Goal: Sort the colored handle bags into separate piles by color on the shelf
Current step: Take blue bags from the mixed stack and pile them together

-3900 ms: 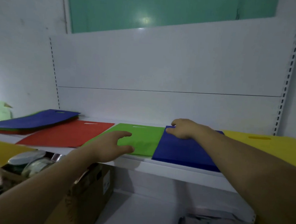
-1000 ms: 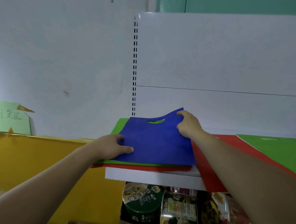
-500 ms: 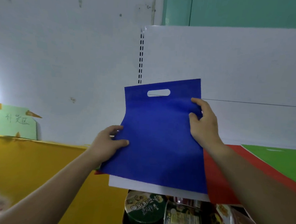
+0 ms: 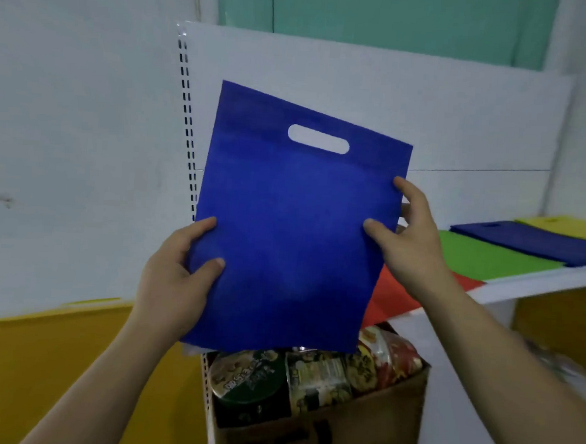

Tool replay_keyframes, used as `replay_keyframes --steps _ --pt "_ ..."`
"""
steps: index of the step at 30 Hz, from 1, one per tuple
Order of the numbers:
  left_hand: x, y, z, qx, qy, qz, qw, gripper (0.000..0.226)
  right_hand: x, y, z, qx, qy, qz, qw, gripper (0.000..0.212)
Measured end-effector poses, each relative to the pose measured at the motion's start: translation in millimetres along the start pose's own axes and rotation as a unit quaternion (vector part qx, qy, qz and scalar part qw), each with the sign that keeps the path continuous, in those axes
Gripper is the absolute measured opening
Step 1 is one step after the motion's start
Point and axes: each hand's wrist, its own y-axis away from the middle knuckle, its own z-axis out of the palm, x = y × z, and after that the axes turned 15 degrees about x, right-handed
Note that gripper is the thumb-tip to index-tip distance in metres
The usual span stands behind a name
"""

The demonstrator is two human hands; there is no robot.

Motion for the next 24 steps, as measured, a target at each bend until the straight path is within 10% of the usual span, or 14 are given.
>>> replay_keyframes --steps 24 --pt "114.7 228.0 175.7 -0.367 0.221 -0.075 0.900 0.043 -67.0 132.6 -342.6 0.353 0.279 0.038 0.892 0.048"
